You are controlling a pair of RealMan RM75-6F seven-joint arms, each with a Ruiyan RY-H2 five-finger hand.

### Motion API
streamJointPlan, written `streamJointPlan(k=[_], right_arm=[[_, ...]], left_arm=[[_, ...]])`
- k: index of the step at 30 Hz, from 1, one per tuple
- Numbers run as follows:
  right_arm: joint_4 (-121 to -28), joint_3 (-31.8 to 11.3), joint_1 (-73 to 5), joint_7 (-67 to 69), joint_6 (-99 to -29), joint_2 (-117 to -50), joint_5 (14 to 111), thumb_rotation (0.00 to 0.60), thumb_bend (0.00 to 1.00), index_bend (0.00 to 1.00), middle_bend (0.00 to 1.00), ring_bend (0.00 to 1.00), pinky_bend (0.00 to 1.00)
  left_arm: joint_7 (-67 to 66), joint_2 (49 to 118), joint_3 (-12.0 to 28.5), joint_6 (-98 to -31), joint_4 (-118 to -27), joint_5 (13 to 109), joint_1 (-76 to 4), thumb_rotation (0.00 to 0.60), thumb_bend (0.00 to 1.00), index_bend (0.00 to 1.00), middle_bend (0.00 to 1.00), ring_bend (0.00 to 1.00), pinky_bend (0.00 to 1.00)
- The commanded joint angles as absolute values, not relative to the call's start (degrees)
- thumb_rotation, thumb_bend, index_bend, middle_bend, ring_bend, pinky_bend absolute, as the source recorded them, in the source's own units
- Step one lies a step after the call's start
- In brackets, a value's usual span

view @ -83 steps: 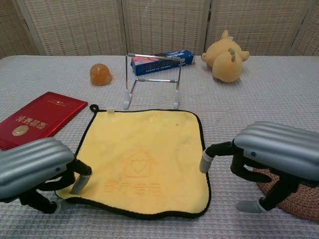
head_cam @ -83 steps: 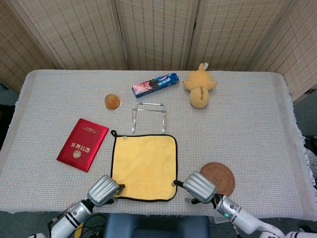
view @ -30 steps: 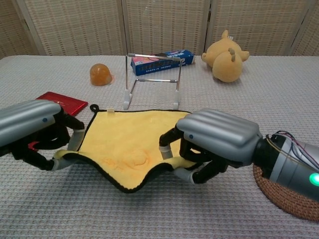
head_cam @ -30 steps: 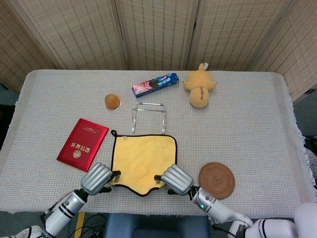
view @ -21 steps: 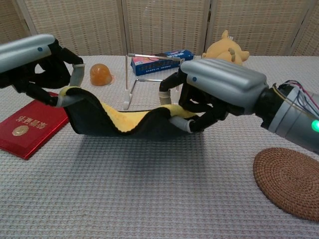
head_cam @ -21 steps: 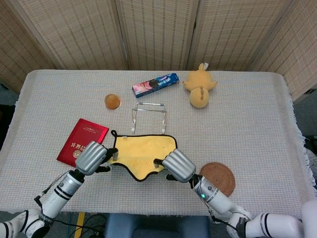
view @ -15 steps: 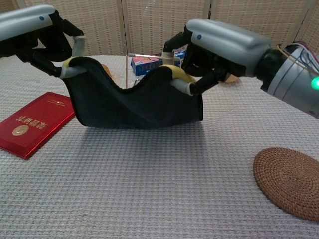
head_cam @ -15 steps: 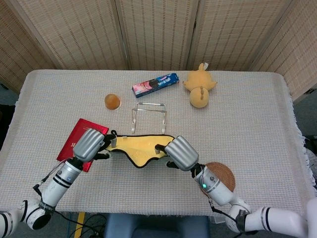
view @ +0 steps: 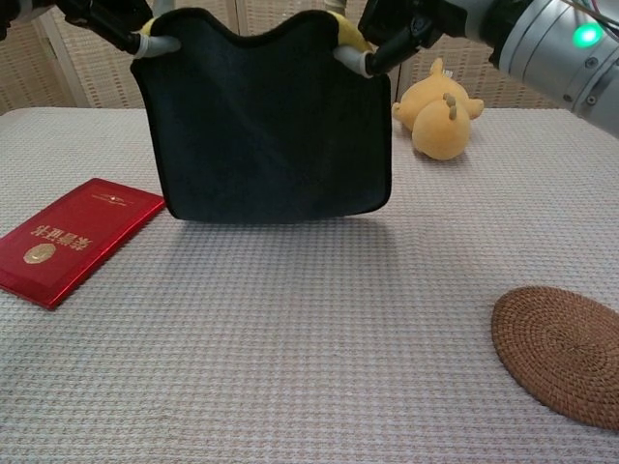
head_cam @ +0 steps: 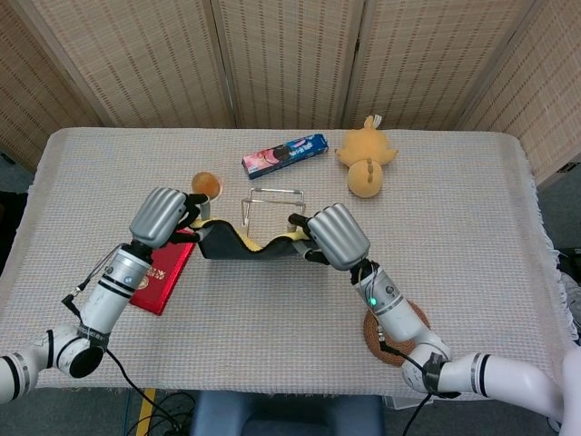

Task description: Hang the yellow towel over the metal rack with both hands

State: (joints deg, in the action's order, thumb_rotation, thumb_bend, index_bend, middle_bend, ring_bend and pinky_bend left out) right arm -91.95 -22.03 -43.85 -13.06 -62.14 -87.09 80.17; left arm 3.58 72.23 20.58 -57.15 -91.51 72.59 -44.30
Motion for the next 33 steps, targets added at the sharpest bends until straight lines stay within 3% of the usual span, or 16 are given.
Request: streamJointPlan(k=[1,21,33], right_arm=[[-90.2,-22.9,-45.0,-13.6,-62.7,-88.3,78.6,0.6,0.44,0.67,0.98,1.0,1.0],[-79.7,-26.0,-50.4,-14.2,-63.4,-91.5,71.9,0.6,0.44,0.67,0.98,1.0,1.0],[-69.6,-25.6,-54.4,-13.9,-62.0,-94.4,70.6,0.6,0.44,0.67,0.98,1.0,1.0]], left_arm=[[0.9,72.7,22.1,-55.0,-89.1,69.1,-46.8,0.6,0.42,0.71,1.0,1.0,1.0],[-8.5,78.4,26.2,-50.3,-78.6,54.2,-57.8,0.6,0.42,0.7,1.0,0.98,1.0],[-14.6,82.6,25.9,-49.2,-71.7,47.3,-63.0,0.6,0.42,0.7,1.0,0.98,1.0]])
